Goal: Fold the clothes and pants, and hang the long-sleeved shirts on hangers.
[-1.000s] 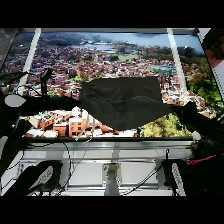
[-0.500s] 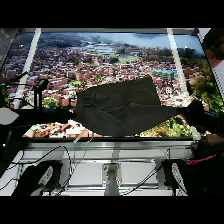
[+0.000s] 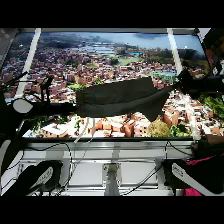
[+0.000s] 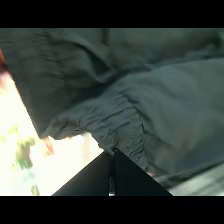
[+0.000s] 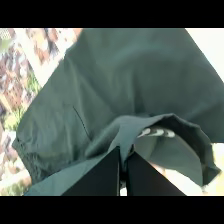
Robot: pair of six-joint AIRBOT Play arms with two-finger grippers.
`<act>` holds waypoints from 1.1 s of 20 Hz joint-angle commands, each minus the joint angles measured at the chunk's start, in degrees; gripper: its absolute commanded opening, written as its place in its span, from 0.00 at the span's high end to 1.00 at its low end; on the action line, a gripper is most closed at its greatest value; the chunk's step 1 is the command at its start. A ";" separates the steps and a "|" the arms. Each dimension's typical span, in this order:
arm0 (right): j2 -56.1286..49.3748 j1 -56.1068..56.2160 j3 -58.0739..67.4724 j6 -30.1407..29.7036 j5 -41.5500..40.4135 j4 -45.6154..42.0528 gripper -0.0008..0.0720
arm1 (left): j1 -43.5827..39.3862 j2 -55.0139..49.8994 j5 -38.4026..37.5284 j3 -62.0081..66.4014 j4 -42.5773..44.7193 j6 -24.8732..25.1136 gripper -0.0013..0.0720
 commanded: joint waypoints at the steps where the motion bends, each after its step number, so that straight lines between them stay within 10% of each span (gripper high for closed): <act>1: -12.24 0.46 10.97 -1.79 1.81 0.28 0.98 | 0.07 -7.15 6.38 0.46 -0.02 0.44 0.97; 22: -31.47 5.20 29.64 7.50 4.13 -8.46 0.98 | 0.04 -22.49 27.08 11.80 -37.27 6.73 0.97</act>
